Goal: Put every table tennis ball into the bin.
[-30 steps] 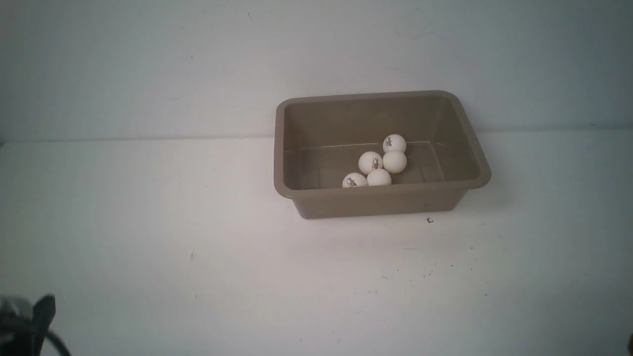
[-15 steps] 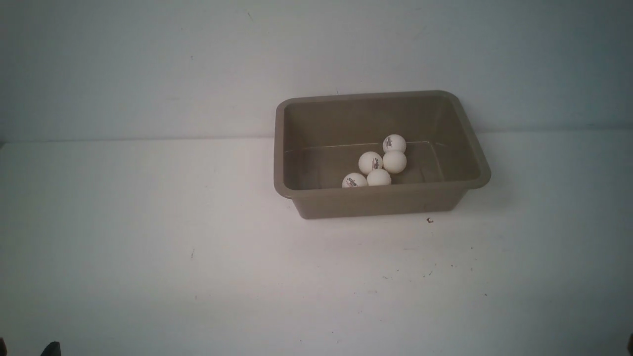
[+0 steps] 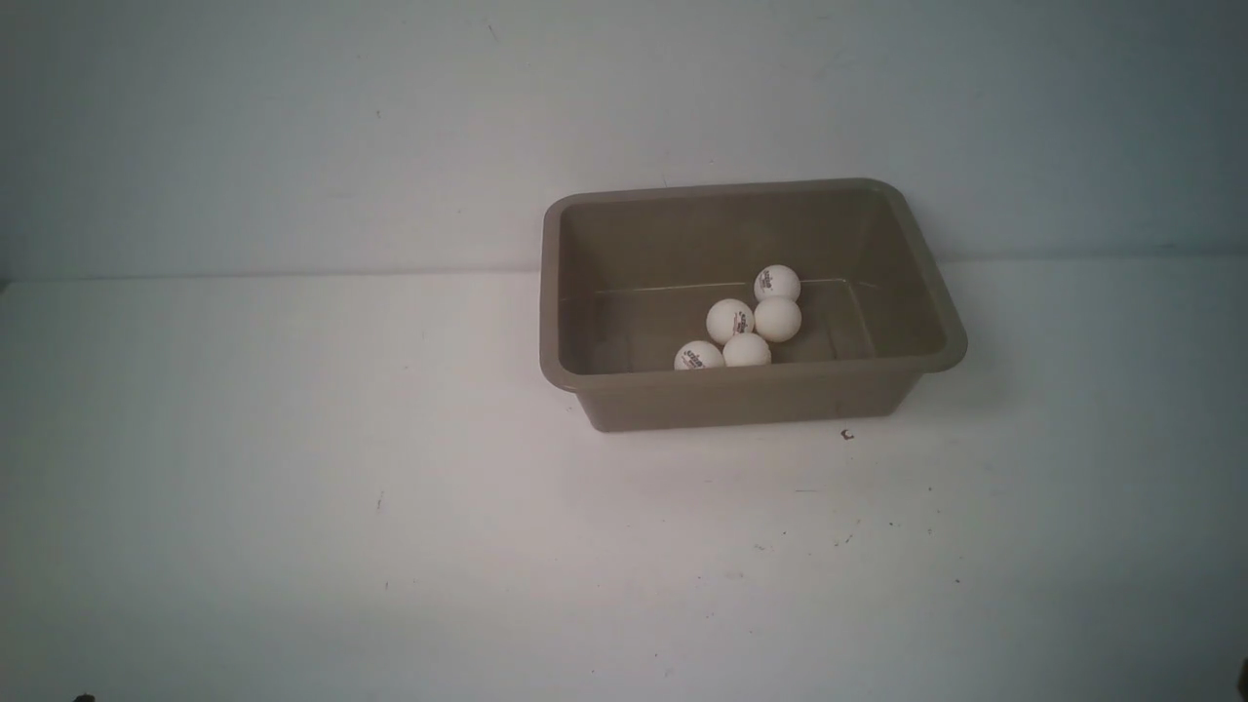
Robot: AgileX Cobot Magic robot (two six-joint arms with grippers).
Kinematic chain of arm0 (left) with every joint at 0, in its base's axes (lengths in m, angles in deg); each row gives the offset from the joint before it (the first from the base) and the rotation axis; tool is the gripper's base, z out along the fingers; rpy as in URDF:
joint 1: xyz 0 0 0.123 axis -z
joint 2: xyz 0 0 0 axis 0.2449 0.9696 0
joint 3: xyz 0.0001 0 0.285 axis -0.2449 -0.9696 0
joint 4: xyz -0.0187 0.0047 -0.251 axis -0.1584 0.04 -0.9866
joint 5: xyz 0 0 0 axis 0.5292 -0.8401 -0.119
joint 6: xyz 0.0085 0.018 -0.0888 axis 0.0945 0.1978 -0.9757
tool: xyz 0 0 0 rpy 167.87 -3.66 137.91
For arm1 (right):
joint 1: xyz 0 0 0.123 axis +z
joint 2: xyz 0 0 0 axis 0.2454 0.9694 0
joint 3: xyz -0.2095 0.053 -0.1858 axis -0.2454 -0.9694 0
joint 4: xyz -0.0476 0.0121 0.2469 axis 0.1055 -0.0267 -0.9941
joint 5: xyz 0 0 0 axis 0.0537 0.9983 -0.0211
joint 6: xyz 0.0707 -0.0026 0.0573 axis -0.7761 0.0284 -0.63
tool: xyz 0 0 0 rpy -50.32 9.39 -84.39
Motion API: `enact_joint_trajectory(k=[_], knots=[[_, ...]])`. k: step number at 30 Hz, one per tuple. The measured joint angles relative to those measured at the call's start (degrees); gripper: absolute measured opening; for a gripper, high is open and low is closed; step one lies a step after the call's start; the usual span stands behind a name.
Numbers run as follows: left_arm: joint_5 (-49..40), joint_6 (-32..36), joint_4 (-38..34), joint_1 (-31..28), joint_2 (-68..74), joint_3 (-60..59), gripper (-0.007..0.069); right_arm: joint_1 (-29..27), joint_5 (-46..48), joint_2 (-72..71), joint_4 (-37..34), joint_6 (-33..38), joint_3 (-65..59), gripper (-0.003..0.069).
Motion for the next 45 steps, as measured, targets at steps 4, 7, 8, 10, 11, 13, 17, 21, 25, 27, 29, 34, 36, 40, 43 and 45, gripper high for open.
enact_joint_trajectory(k=[4,7,8,10,11,13,17,21,25,27,29,34,36,40,43,45], knots=[[-0.05,0.32,0.0,-0.11,0.0,0.0,0.0394,0.0,0.0,0.0,0.0,0.0,0.0,0.0589],[-0.05,-0.07,0.0,-0.11,0.0,0.0,0.0394,0.0,0.0,0.0,0.0,0.0,0.0,0.0589],[-0.05,-1.26,0.0,-0.11,0.0,0.0,0.0394,0.0,0.0,0.0,0.0,0.0,0.0,0.0589],[-0.05,-2.11,0.0,-0.11,0.0,0.0,0.0394,0.0,0.0,0.0,0.0,0.0,0.0,0.0589],[-0.05,-2.72,0.0,-0.11,0.0,0.0,0.0394,0.0,0.0,0.0,0.0,0.0,0.0,0.0589],[-0.05,-3.28,0.0,-0.11,0.0,0.0,0.0394,0.0,0.0,0.0,0.0,0.0,0.0,0.0589],[-0.05,-4.09,0.0,-0.11,0.0,0.0,0.0394,0.0,0.0,0.0,0.0,0.0,0.0,0.0589],[-0.11,-5.51,0.0,-0.11,0.0,0.0,0.0394,0.0,0.0,0.0,0.0,0.0,0.0,0.0589],[-0.11,-6.14,0.0,-0.11,0.0,0.0,0.0394,0.0,0.0,0.0,0.0,0.0,0.0,0.0589],[-0.11,-7.13,0.0,-0.11,0.0,0.0,0.0394,0.0,0.0,0.0,0.0,0.0,0.0,0.0589],[-0.11,-8.55,0.0,-0.11,0.0,0.0,0.0394,0.0,0.0,0.0,0.0,0.0,0.0,0.0589],[-0.11,-8.87,0.0,-0.11,0.0,0.0,0.0394,0.0,0.0,0.0,0.0,0.0,0.0,0.0589],[-0.27,-6.85,0.14,-0.11,0.0,0.05,0.0394,0.0,0.0,0.0,0.0,0.0,0.0,0.0589],[-0.27,-5.04,0.11,-0.11,0.0,0.05,0.0394,0.0,0.0,0.0,0.0,0.0,0.0,0.0589],[-0.27,-5.85,-0.17,-0.11,0.0,0.05,0.0394,0.0,0.0,0.0,0.0,0.0,0.0,0.0589],[-0.27,-5.9,-0.17,-0.11,0.0,0.05,0.0394,0.0,0.0,0.0,0.0,0.03,0.0,0.0589]])
